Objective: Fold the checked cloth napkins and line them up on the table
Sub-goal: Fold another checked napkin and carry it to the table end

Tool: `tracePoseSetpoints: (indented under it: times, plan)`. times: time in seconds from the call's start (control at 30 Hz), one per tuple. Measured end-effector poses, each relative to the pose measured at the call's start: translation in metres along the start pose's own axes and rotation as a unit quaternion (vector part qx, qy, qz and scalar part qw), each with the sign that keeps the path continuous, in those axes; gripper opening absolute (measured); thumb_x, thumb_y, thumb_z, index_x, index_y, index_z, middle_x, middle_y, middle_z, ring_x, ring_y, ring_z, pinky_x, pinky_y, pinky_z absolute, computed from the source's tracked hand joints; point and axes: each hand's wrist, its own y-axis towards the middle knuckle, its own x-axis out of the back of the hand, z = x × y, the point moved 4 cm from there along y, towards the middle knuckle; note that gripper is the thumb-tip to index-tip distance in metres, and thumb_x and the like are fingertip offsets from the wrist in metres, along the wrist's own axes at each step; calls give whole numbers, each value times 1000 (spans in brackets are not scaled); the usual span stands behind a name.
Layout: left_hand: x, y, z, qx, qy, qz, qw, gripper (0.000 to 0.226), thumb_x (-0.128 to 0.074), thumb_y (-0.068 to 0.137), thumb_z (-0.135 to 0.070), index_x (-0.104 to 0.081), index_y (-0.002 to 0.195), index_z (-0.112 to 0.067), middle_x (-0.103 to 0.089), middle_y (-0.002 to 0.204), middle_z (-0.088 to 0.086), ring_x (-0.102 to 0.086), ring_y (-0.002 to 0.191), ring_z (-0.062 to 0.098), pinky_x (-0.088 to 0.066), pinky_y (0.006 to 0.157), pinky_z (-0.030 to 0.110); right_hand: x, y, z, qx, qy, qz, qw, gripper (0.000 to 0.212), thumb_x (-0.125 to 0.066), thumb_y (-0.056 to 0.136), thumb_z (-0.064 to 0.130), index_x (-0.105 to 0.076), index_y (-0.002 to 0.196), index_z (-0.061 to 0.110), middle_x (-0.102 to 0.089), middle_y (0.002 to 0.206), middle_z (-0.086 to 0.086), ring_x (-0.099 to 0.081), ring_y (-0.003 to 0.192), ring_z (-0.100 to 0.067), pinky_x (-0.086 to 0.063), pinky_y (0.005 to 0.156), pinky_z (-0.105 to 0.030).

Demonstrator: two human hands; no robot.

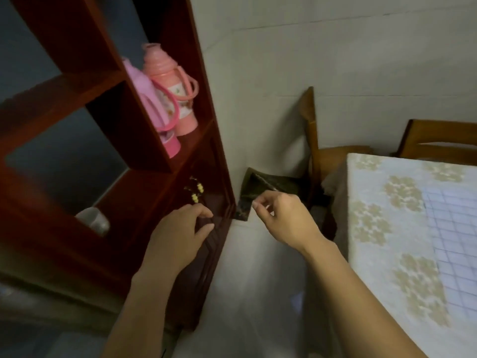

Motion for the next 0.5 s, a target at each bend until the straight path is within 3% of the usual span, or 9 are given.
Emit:
tracePoseSetpoints:
  times: [0.13, 0.23, 0.33, 0.5]
  plan:
    - [-44, 75, -41, -78, -20, 48, 996, 18, -66, 96, -37, -66, 114, -34, -63, 112, -16, -60, 104, 7, -46, 79, 26, 31, 16, -56, -70, -25, -47, 996, 22, -55, 102, 38, -71, 103, 24, -67, 84, 12, -61, 72, -4, -49, 66, -23]
    - [-74, 133, -82, -147, -41, 83, 985, 18, -67, 95, -40, -65, 113, -35, -64, 110, -18, -62, 100, 8, -54, 81, 33, 62, 28, -94, -121, -44, -84, 988, 22, -55, 102, 39, -73, 102, 26, -71, 87, 11, -61, 73, -4, -45, 68, -22]
    - [-104, 191, -127, -214, -61, 114, 968, 18, -65, 96, -42, -65, 113, -36, -64, 111, -18, -63, 100, 9, -55, 82, 36, 97, 40, -128, -180, -73, -131, 972, 22, -55, 102, 37, -73, 107, 25, -73, 99, 9, -63, 84, -5, -42, 70, -12]
    - [-136, 270, -192, -334, -83, 177, 922, 18, -65, 97, -41, -64, 114, -35, -65, 111, -17, -63, 102, 9, -57, 85, 38, 137, 55, -165, -287, -97, -219, 927, 24, -56, 101, 38, -73, 107, 23, -75, 103, 8, -68, 92, -7, -56, 80, -28]
